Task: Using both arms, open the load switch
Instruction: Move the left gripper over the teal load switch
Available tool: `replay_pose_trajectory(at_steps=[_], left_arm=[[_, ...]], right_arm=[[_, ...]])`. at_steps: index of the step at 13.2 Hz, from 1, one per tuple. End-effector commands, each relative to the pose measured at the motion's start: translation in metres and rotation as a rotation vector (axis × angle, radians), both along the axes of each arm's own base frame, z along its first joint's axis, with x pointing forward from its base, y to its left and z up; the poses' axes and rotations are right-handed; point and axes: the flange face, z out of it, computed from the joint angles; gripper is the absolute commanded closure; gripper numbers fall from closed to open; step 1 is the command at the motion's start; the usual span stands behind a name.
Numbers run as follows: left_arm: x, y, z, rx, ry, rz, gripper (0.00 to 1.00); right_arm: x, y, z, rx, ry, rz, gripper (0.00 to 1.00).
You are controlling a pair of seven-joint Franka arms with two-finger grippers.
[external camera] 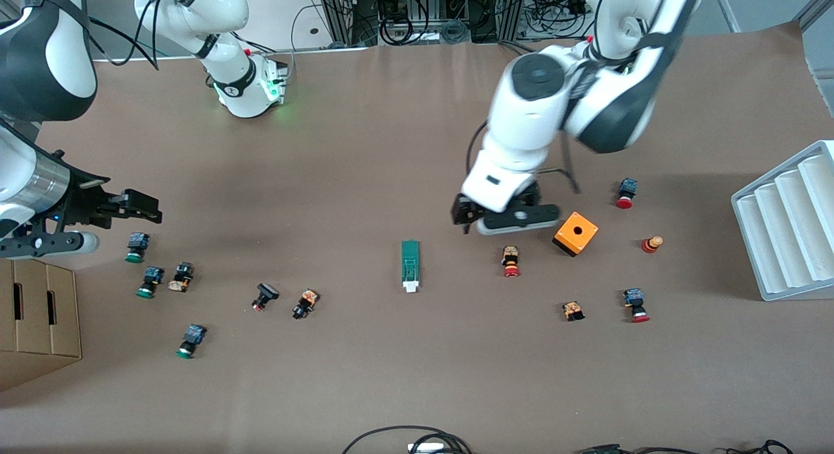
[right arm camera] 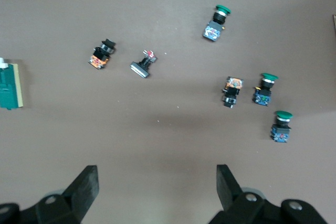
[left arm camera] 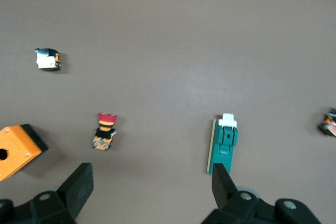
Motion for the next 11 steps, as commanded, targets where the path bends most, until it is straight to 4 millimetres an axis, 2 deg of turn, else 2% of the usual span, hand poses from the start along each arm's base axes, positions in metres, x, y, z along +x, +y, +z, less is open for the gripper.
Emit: replay_pose_trajectory(at_steps=[1, 2, 4, 6, 8, 9, 11], left_arm=[[-0.017, -0.043, -0.03, 0.017, -0.073, 0.047, 0.0], [-0.022, -0.055, -0.045, 0.026, -0.096, 0.05, 0.0], [-0.048, -0.09, -0.076, 0.082, -0.167, 0.033, 0.0], [-0.058, -0.104, -0.105, 0.116, -0.234, 0.04, 0.0], [-0.08, -0.129, -0.136, 0.094, -0.248, 0.032, 0.0], [-0.099, -0.144, -0.153, 0.102, -0.269, 0.019, 0.0], [-0.116, -0.151, -0.182, 0.094, -0.34, 0.091, 0.0]], right_arm=[[0.003, -0.001, 0.002, 0.024, -0.015, -0.006, 0.0], [0.003, -0.002, 0.001, 0.024, -0.013, -0.008, 0.0], [0.003, -0.001, 0.002, 0.024, -0.015, -0.006, 0.0], [0.003, -0.001, 0.002, 0.025, -0.015, -0.006, 0.0], [0.003, -0.001, 0.001, 0.025, -0.013, -0.006, 0.0], [0.003, -0.001, 0.002, 0.025, -0.013, -0.006, 0.0], [0.004, -0.001, -0.003, 0.025, -0.002, -0.006, 0.0]])
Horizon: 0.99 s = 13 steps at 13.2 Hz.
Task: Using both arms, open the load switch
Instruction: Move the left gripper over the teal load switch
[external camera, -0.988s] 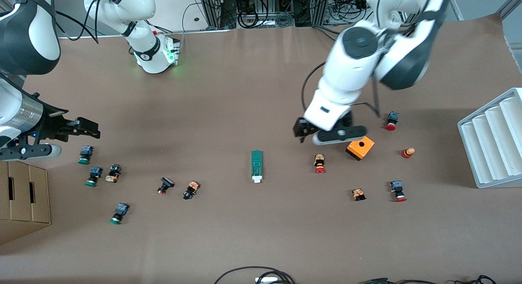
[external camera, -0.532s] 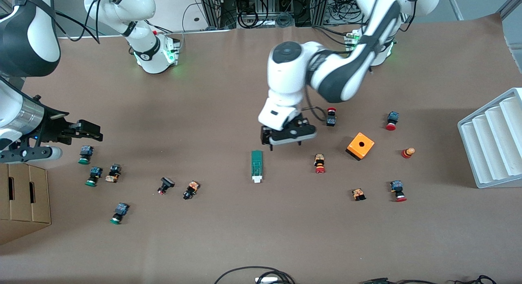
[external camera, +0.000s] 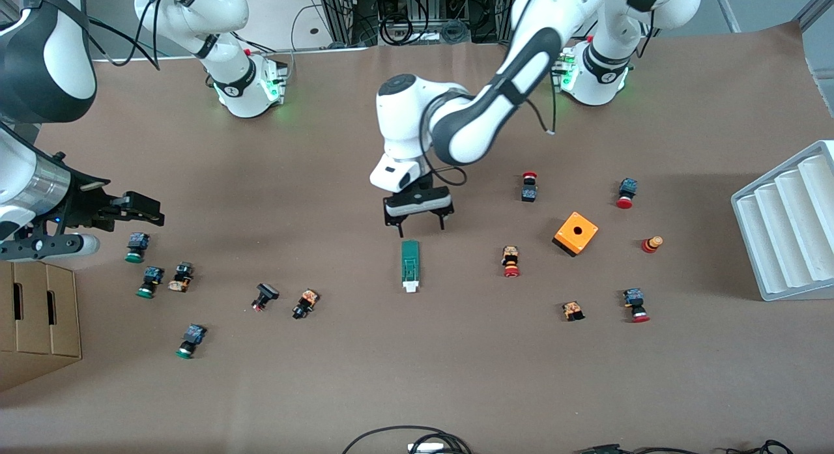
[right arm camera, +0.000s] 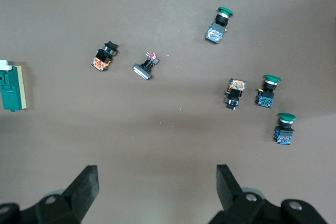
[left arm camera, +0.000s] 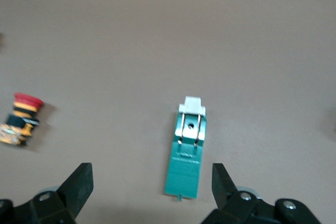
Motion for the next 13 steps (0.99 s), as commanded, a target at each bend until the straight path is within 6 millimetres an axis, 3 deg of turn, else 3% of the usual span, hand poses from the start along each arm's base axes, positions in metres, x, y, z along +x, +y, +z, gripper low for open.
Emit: replay_pose_trajectory(at_steps=[1, 5, 11, 13], left_arm=[[-0.022, -0.01, -0.027, -0.026, -0.102, 0.041, 0.0], [-0.044, -0.011, -0.072, -0.019, -0.186, 0.012, 0.0], [-0.054, -0.013, -0.081, -0.013, -0.192, 0.004, 0.0], [-0.078, -0.026, -0.09, -0.004, -0.184, -0.035, 0.0]], right_arm=[[0.004, 0.0, -0.005, 0.021, 0.004, -0.003, 0.0], [0.008, 0.008, -0.016, 0.025, 0.024, 0.009, 0.0], [0.011, 0.01, -0.026, 0.044, 0.042, 0.006, 0.0], [0.011, 0.01, -0.028, 0.043, 0.045, 0.008, 0.0]])
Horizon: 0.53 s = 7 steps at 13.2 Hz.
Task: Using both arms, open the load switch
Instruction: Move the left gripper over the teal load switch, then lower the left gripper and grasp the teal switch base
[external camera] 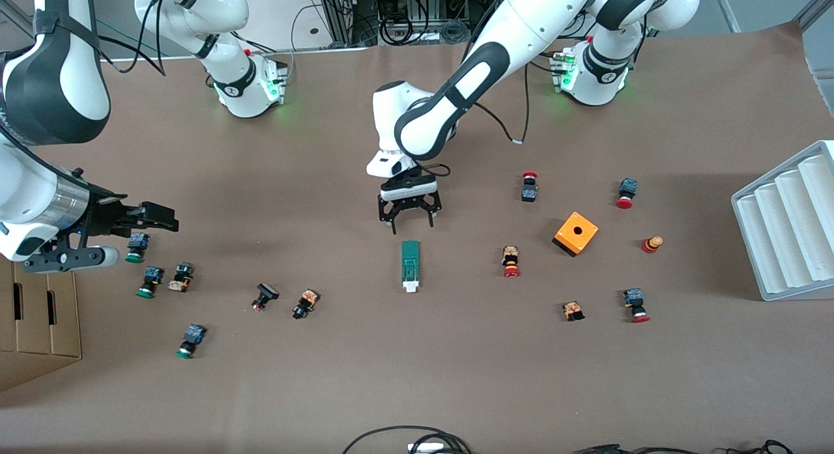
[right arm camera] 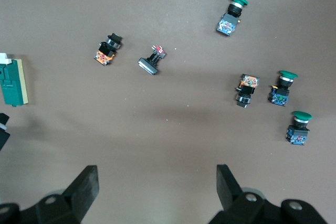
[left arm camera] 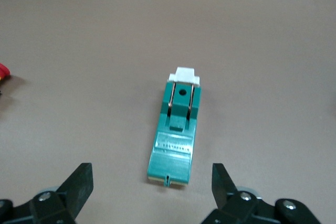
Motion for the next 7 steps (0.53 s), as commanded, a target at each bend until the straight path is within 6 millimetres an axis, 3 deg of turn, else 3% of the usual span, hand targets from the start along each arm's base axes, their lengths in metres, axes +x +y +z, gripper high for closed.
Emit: replay_pose_trajectory(at_steps=[1, 7], left_arm=[[-0.022, -0.011, -0.007, -0.001, -0.014, -0.031, 0.0], [-0.029, -0.007, -0.05, 0.03, -0.103, -0.091, 0.0]], right_arm=[[0.002, 0.002, -0.001, 0.021, -0.002, 0.0, 0.0], [0.002, 0.002, -0.002, 0.022, -0.001, 0.001, 0.0]])
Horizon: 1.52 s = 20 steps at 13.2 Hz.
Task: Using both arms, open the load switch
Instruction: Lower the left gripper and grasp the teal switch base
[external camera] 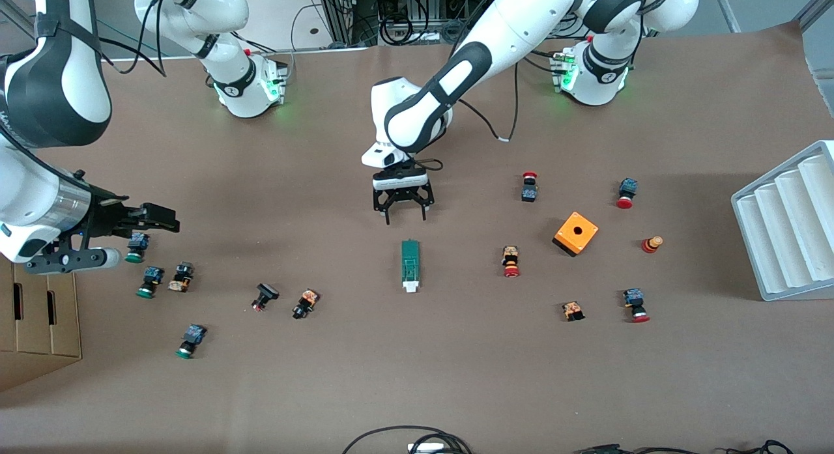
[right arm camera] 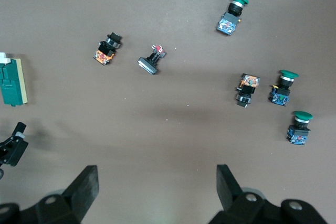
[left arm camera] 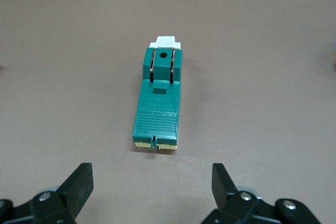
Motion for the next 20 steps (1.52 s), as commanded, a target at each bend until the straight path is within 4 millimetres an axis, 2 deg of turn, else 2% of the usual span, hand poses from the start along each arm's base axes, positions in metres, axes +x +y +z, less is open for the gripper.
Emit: replay_pose_trajectory(at_steps=[1, 3, 5, 7, 9, 12, 15, 20], left_arm=[[0.002, 0.002, -0.02, -0.027, -0.085, -0.009, 0.0], [0.004, 0.003, -0.03, -0.017, -0.134, -0.004, 0.0], [-0.012, -0.003, -0.057, 0.047, -0.193, 0.026, 0.0], [0.006, -0.012, -0.067, 0.044, -0.252, 0.051, 0.0], [0.01, -0.014, -0.068, 0.042, -0.263, 0.055, 0.01], [0.009, -0.011, -0.084, 0.008, -0.346, 0.01, 0.06], [0.008, -0.006, -0.089, 0.032, -0.366, 0.018, 0.25], [0.003, -0.004, -0.091, 0.045, -0.386, 0.035, 0.4]], right_arm=[[0.001, 0.001, 0.001, 0.023, -0.004, -0.001, 0.0], [0.002, -0.001, -0.001, 0.024, -0.003, 0.013, 0.0], [0.003, -0.002, -0.004, 0.027, -0.001, 0.028, 0.0], [0.003, -0.002, -0.004, 0.041, -0.001, 0.022, 0.0], [0.003, -0.002, -0.005, 0.041, 0.002, 0.022, 0.0], [0.004, -0.002, -0.006, 0.042, 0.004, 0.022, 0.0], [0.005, -0.002, -0.01, 0.082, 0.011, 0.007, 0.0], [0.006, -0.002, -0.012, 0.096, 0.013, 0.025, 0.0]])
